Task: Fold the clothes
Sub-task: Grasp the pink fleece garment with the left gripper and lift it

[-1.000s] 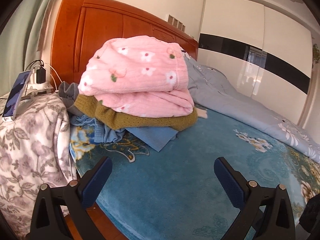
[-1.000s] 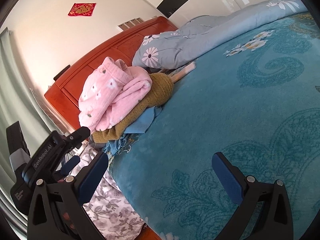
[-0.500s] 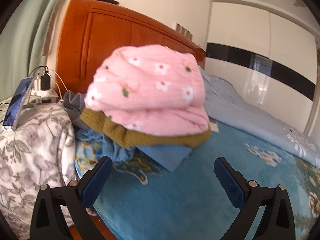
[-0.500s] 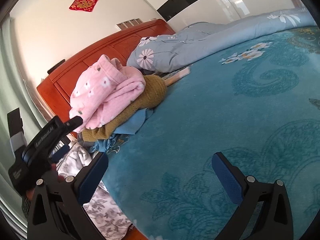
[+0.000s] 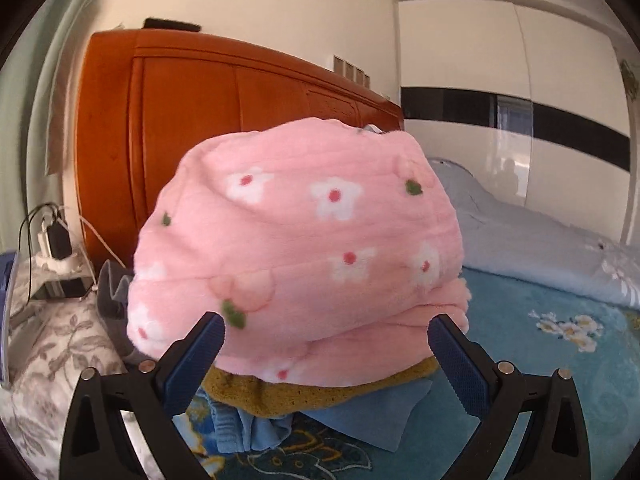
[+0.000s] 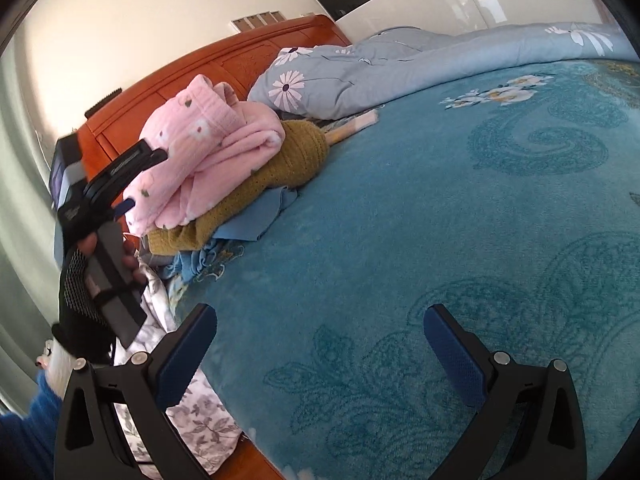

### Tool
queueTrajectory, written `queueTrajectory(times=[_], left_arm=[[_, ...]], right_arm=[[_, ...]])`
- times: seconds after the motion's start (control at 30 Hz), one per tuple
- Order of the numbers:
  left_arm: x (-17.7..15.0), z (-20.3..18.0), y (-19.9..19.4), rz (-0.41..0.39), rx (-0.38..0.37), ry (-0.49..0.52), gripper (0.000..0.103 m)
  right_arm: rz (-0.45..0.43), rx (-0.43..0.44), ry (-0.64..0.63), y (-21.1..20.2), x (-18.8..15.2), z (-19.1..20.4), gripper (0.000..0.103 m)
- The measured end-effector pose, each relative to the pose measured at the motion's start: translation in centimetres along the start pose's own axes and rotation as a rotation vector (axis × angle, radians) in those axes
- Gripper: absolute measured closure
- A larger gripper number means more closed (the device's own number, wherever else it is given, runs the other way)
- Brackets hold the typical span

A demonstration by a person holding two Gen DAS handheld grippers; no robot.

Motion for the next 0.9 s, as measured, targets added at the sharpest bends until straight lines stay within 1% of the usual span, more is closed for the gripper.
queueTrajectory(times=[0.07, 0.13, 0.23, 0.3, 0.4, 0.47, 0.53, 0.57, 0.63, 0.73, 0.77, 0.83, 0.9], left_arm=[[0.9, -2.0, 0.4, -0.008, 0.035, 0.100, 0.000], [1.8, -3.6, 1.0, -0.023, 0.086, 0.160, 0.000], [2.3, -5.1, 3.3, -0.027, 0.201, 0.264, 0.000], [1.9, -5.4, 5.2, 0.008, 0.269, 0.330, 0.000], [0.9, -5.3, 7.3, 0.046, 0.319, 0.392, 0.001], [0.8, -4.8, 8.1, 0.056, 0.306, 0.384, 0.013], [1.0, -4.2, 8.1, 0.071, 0.264, 0.333, 0.031], [1.3, -3.9, 7.7, 0.075, 0.238, 0.298, 0.037], [2.4, -3.4, 6.6, 0.082, 0.193, 0.241, 0.057], [4.7, -3.4, 4.8, 0.084, 0.140, 0.209, 0.070], [5.7, -3.6, 3.9, 0.070, 0.127, 0.205, 0.071], [7.9, -4.0, 1.9, 0.037, 0.111, 0.200, 0.082], [10.4, -4.5, -0.3, 0.004, 0.104, 0.200, 0.082]], right_arm=[[0.005, -0.002, -0.008, 0.1, -0.1, 0.1, 0.000], [0.008, 0.000, -0.012, 0.1, -0.1, 0.2, 0.000], [0.014, -0.016, -0.011, 0.1, -0.2, 0.0, 0.000], [0.015, -0.037, -0.023, 0.2, -0.2, -0.1, 0.000], [0.015, -0.064, -0.043, 0.2, -0.3, 0.0, 0.000], [0.014, -0.074, -0.048, 0.2, -0.2, 0.0, 0.000], [0.014, -0.068, -0.038, 0.1, -0.2, -0.2, 0.000], [0.012, -0.064, -0.029, 0.0, -0.1, -0.3, 0.000], [0.000, -0.057, -0.009, -0.3, 0.0, -0.6, 0.000], [-0.016, -0.023, 0.038, -0.7, 0.3, -1.0, 0.000], [-0.018, -0.009, 0.051, -0.8, 0.4, -1.1, 0.000], [-0.020, 0.007, 0.061, -1.0, 0.4, -1.1, 0.000], [-0.023, 0.024, 0.069, -1.2, 0.4, -1.0, 0.000]])
Point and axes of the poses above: each gripper's, at about its wrist camera, not at the fingertips, and y roughly the way its jaws point, z to its left, x to its top, the point moved 8 cm from there along y, roughly the way its jaws point, and after that the axes turned 1 degree about y, right-handed, at the moved point
